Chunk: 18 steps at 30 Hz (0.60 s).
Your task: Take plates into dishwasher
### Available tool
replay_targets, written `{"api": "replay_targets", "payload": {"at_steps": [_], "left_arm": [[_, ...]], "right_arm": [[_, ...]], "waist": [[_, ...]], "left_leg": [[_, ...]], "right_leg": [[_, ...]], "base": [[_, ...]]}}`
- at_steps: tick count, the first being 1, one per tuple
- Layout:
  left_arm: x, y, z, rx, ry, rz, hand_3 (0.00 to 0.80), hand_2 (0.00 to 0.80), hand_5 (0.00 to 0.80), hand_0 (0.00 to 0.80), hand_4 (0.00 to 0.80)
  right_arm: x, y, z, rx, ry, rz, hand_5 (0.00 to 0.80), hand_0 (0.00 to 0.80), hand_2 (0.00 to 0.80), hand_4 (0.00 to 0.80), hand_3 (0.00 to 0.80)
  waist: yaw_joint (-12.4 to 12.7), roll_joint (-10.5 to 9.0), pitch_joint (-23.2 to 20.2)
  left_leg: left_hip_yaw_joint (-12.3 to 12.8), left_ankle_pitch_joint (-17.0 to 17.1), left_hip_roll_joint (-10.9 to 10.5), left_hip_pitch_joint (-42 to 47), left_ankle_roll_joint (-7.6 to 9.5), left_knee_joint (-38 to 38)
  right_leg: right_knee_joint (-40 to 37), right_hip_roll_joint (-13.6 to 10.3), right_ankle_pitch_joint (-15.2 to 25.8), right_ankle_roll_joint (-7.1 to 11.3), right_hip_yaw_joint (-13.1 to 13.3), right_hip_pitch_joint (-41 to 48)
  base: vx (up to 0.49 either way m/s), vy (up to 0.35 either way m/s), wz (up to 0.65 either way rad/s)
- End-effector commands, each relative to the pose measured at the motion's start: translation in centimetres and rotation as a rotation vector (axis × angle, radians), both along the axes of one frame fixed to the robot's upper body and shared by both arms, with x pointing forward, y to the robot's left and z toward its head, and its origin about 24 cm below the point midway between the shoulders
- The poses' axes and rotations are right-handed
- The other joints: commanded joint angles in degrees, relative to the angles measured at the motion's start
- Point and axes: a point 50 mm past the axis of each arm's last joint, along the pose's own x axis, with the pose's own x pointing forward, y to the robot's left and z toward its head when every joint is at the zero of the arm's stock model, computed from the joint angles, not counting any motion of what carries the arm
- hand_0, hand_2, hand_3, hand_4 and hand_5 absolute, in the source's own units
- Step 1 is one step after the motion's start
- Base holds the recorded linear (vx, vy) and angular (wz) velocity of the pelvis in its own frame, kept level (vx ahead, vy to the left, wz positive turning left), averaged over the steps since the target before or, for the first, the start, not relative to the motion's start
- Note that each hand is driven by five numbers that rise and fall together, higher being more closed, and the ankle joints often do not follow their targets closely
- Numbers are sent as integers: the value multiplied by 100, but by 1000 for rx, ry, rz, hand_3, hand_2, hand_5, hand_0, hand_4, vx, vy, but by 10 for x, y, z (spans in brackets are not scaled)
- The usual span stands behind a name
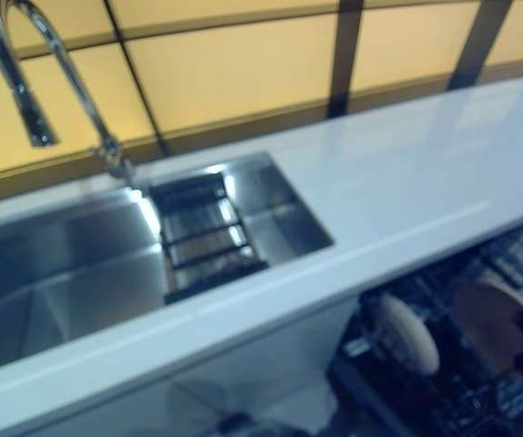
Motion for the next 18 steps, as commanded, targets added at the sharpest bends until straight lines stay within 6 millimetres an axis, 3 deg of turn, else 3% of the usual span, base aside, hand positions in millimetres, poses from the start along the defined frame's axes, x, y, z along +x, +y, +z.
{"api": "replay_targets", "payload": {"at_steps": [1, 18], "left_arm": [[12, 18, 7, 64, -34, -38, 0, 0, 0, 0, 0], [30, 8, 10, 26, -84, -50, 0, 0, 0, 0, 0]], "right_arm": [[20, 0, 19, -57, -113, -10, 800, 800, 800, 800, 800], [33, 4, 11, -27, -94, -21, 800, 800, 800, 800, 800]], "waist": [[210, -132, 13], [242, 276, 194]], "left_leg": [[-37, -361, -189, -42, 399, 23], [-88, -272, -219, -166, 341, 23]], "right_leg": [[19, 55, -229, 306, -367, 103], [19, -13, -240, 284, -425, -29]], "base": [[-42, -12, -1], [-23, -4, -1]]}}
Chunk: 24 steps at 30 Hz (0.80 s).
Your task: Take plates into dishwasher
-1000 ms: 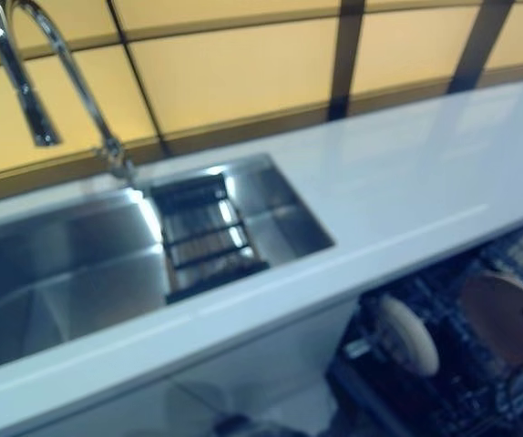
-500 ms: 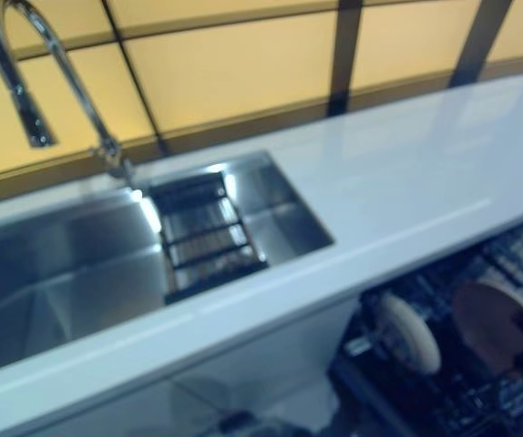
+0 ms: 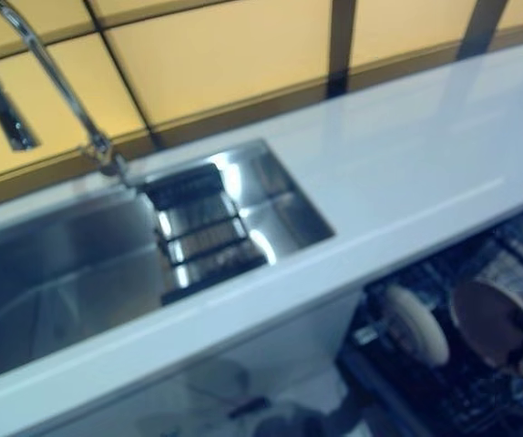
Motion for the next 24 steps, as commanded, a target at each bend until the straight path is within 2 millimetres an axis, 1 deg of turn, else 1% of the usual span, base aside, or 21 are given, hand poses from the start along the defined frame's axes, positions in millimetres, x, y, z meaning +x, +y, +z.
{"api": "replay_targets", "payload": {"at_steps": [1, 4, 9, 14, 24], "left_arm": [[14, 11, 6, 34, -33, -24, 0, 0, 0, 0, 0], [17, 10, 7, 27, -43, -23, 0, 0, 0, 0, 0], [20, 7, 7, 14, -49, -28, 0, 0, 0, 0, 0], [23, 3, 7, 5, -59, -37, 0, 0, 0, 0, 0], [29, 1, 8, 4, -68, -50, 0, 0, 0, 0, 0]], "right_arm": [[20, 0, 17, -20, -98, -17, 800, 800, 800, 800, 800], [24, 2, 16, -28, -83, -12, 800, 800, 800, 800, 800], [26, 5, 11, -54, -57, -5, 800, 800, 800, 800, 800], [25, 6, 4, -89, -7, -13, 800, 800, 800, 800, 800], [27, 9, -9, -78, 72, -8, 800, 800, 800, 800, 800]], "waist": [[230, -126, 11], [232, -42, 65], [250, 44, 84], [278, 69, 79], [346, 89, 88]], "left_leg": [[-123, -263, -219, -81, 343, 24], [-146, -233, -230, -117, 332, 24], [-176, -215, -246, -153, 319, 24], [-213, -208, -257, -175, 314, 24], [-254, -207, -267, -183, 324, 24]], "right_leg": [[20, -11, -262, 310, -422, 78], [20, -25, -257, 304, -445, 42], [20, -55, -262, 307, -479, 18], [20, -68, -270, 309, -513, 11], [20, -90, -273, 312, -540, 5]], "base": [[-32, 1, -1], [-40, 14, -3], [-7, 4, -1], [-8, 3, 1], [0, 0, 0]]}}
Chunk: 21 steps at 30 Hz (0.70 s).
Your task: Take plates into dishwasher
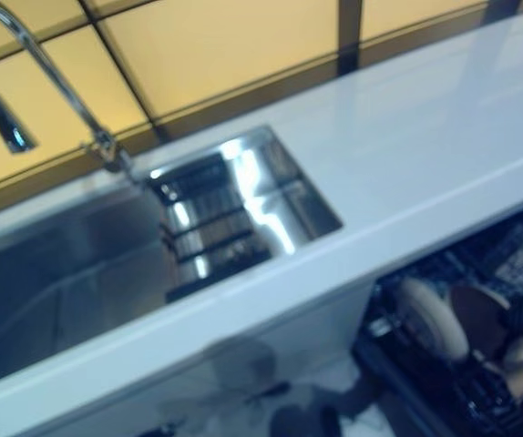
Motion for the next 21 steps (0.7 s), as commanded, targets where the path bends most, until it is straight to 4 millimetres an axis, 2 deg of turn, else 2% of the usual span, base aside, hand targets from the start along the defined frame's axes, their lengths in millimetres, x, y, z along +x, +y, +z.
{"api": "replay_targets", "payload": {"at_steps": [1, 15, 19, 20, 21], "left_arm": [[14, 7, 5, 28, -27, -41, 0, 0, 0, 0, 0], [21, 6, 7, 35, -30, -65, 0, 0, 0, 0, 0], [22, 7, 8, 36, -30, -66, 0, 0, 0, 0, 0], [22, 7, 8, 36, -30, -66, 0, 0, 0, 0, 0], [22, 7, 8, 37, -29, -64, 0, 0, 0, 0, 0]], "right_arm": [[16, 7, 0, -26, 6, 16, 800, 800, 800, 800, 800], [13, 13, -23, 111, 128, 14, 800, 800, 800, 800, 800], [17, 15, -23, 120, 122, 21, 800, 800, 800, 800, 800], [17, 16, -23, 126, 118, 20, 718, 718, 718, 718, 718], [18, 16, -22, 129, 112, 17, 179, 179, 179, 179, 179]], "waist": [[215, -228, -77], [296, -278, -112], [309, -299, -110], [310, -304, -114], [311, -315, -119]], "left_leg": [[-214, -229, -253, -72, 346, 22], [-273, -219, -241, -70, 338, 22], [-296, -223, -236, -54, 339, 22], [-299, -222, -235, -52, 338, 22], [-307, -226, -238, -49, 340, 22]], "right_leg": [[21, -37, -286, 331, -419, 111], [21, -46, -281, 331, -451, 119], [21, -44, -282, 329, -439, 136], [21, -42, -280, 329, -435, 136], [21, -37, -280, 328, -426, 139]], "base": [[0, 0, 0], [-6, -1, 1], [0, 0, 0], [0, 0, 0], [0, 0, 0]]}}
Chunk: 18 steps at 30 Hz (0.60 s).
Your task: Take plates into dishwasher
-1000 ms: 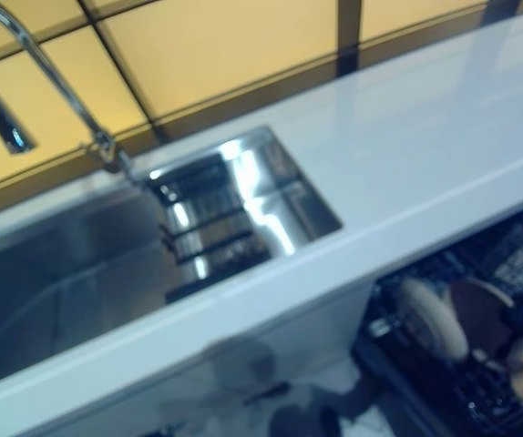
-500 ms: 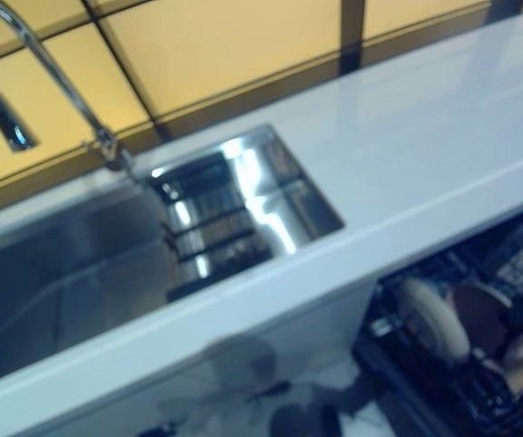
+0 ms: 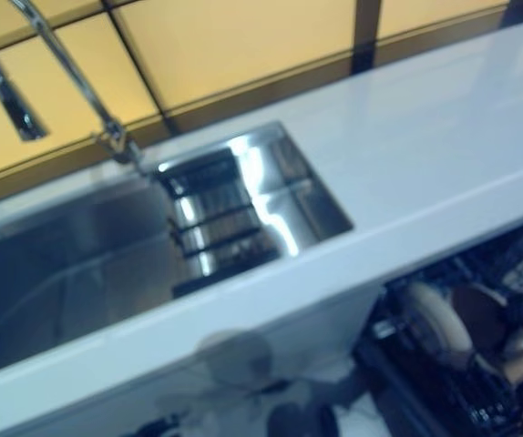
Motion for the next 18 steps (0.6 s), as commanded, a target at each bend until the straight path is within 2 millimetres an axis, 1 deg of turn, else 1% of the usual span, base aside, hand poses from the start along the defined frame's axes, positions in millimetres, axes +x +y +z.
{"api": "replay_targets", "payload": {"at_steps": [1, 7, 10, 16, 18], "left_arm": [[8, 10, 4, 37, -2, -35, 0, 0, 0, 0, 0], [5, 11, 3, 38, 4, -16, 0, 0, 0, 0, 0], [1, 13, 2, 40, 9, -7, 0, 0, 0, 0, 0], [-4, 19, 2, 56, 20, 6, 0, 0, 0, 0, 0], [-7, 22, 2, 66, 24, 14, 0, 0, 0, 0, 0]], "right_arm": [[9, 17, -21, 72, 43, 17, 0, 0, 0, 0, 0], [6, 17, -19, 66, 14, 4, 0, 0, 0, 0, 0], [1, 15, -20, 64, 15, -8, 0, 0, 0, 0, 0], [-12, 7, -21, 49, 36, -40, 0, 0, 0, 0, 0], [-18, 4, -20, 56, 31, -57, 0, 0, 0, 0, 0]], "waist": [[160, -235, -157], [118, -329, -183], [94, -389, -207], [54, -569, -262], [32, -663, -281]], "left_leg": [[-214, -235, -224, -60, 330, 2], [-186, -251, -205, -30, 324, 2], [-156, -266, -195, 4, 330, 2], [-136, -303, -189, 46, 346, 2], [-101, -325, -176, 69, 354, 2]], "right_leg": [[16, -21, -298, 353, -274, 94], [16, 0, -286, 363, -223, 109], [16, 12, -283, 365, -192, 127], [16, 37, -270, 377, -115, 166], [16, 46, -258, 389, -89, 179]], "base": [[0, 0, 0], [0, 0, 0], [0, 0, 0], [0, 0, 0], [17, 8, 0]]}}
